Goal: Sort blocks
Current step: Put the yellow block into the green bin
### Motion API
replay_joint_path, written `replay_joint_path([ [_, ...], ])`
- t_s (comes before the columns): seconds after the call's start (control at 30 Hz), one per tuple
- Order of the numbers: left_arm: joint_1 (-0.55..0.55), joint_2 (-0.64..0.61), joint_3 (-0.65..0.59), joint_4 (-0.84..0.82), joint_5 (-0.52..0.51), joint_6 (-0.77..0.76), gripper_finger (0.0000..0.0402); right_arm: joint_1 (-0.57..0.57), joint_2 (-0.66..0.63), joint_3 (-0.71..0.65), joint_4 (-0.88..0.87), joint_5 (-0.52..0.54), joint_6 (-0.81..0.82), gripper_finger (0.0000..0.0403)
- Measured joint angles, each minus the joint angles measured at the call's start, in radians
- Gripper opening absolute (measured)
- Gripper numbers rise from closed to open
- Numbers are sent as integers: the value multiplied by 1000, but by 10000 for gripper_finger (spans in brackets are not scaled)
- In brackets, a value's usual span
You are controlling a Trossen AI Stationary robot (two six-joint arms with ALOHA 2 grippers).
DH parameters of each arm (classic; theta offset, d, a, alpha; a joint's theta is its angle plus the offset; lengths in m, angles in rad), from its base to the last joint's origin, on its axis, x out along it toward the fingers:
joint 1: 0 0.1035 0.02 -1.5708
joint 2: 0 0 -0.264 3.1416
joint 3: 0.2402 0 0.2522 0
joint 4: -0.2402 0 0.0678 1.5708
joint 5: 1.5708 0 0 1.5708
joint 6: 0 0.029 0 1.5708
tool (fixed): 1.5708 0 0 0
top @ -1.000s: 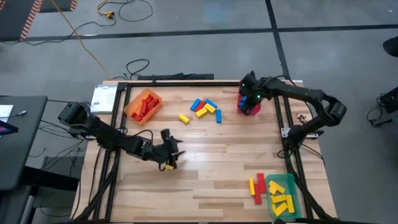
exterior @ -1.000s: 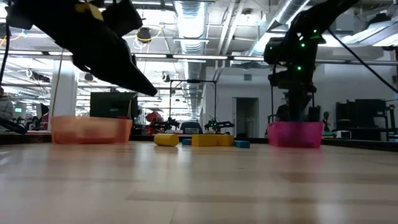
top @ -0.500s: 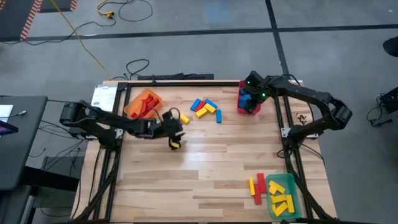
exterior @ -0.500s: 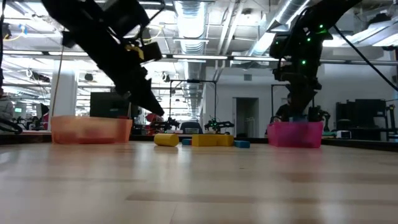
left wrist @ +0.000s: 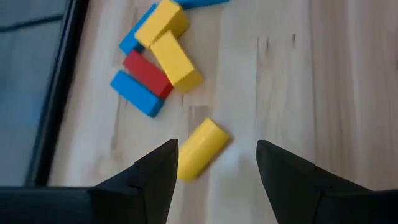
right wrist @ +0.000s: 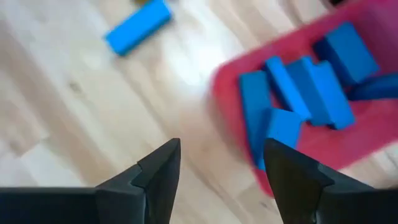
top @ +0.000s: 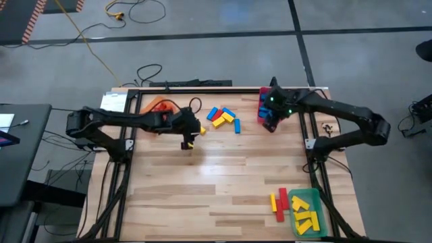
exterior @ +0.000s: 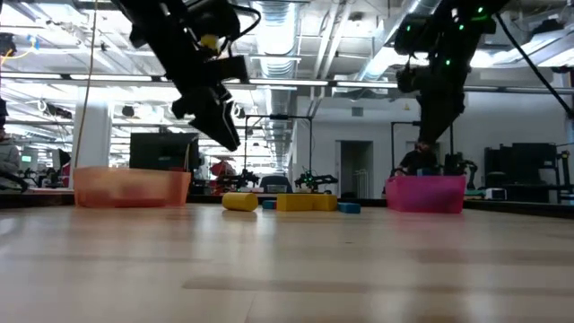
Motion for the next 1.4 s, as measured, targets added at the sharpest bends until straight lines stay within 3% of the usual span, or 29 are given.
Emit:
replay_joint_path([
  [0.27,84,0,22,-38,141,219,213,230,-53,1,3,-5,89,242],
  [0.53,186,2,22,-82,249,245,213,477,-52,1,95,-6,183,242],
  [0.73,225,124,30,-71,292,250,213,623,-26,2,221,-2,233,242],
  [0.87,223,202,76,-76,222,266,213,683,-3,2,250,27,268,242],
  [1.1,223,260,155,-102,286,338,213,739,40,2,251,51,289,242],
  [1.4,232,462,280,-246,335,359,213,759,67,1,267,78,305,242],
])
